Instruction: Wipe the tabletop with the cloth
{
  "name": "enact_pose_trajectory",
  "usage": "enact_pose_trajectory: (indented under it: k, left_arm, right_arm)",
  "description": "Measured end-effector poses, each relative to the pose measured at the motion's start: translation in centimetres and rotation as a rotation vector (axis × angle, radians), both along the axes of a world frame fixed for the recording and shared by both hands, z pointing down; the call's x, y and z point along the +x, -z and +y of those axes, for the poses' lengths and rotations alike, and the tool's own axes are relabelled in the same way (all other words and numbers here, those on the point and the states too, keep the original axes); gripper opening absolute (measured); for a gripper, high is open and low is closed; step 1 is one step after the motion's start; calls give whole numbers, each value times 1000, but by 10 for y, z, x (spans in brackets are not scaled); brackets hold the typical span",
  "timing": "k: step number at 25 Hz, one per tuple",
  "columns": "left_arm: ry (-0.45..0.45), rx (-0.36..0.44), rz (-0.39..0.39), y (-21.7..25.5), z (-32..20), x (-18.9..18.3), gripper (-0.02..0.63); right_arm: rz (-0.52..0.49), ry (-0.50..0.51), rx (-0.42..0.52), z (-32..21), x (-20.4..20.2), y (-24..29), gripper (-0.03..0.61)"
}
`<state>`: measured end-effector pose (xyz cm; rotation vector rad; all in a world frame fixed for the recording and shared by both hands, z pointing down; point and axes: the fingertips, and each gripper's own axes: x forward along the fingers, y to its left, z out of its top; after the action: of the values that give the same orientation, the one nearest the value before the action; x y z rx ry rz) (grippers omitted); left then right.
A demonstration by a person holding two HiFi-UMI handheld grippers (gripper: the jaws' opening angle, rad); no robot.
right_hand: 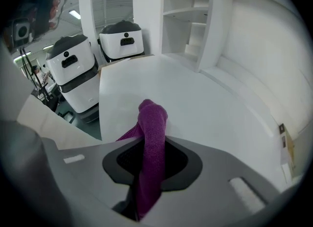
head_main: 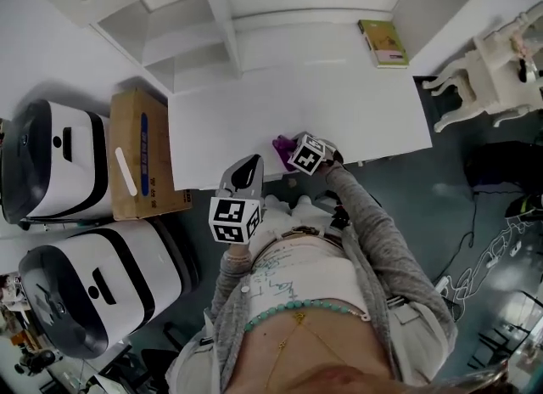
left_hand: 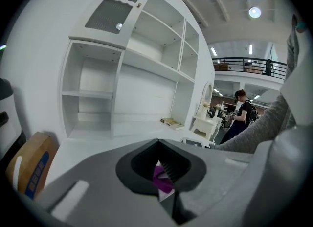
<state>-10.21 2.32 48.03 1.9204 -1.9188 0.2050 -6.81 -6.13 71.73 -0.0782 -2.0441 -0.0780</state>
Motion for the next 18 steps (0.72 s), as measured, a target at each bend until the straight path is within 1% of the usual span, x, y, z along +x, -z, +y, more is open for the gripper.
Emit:
enact_pose_trajectory:
  k: [4, 8, 14, 18]
  left_arm:
    - [-52, -6, 6, -11, -8, -2, 0]
    - [-91, -13, 7, -13, -10, -1, 0]
    - [-88, -15, 23, -15, -15, -5, 0]
    - [-91, -17, 25, -15, -28, 4, 0]
  right_arm:
    - [-1, -49, 9, -3, -1, 1, 94]
    - [13, -68, 10, -2, 1, 0, 94]
    - [11, -62, -4, -2, 1, 0, 95]
    - [-21, -34, -2, -2, 2, 2, 94]
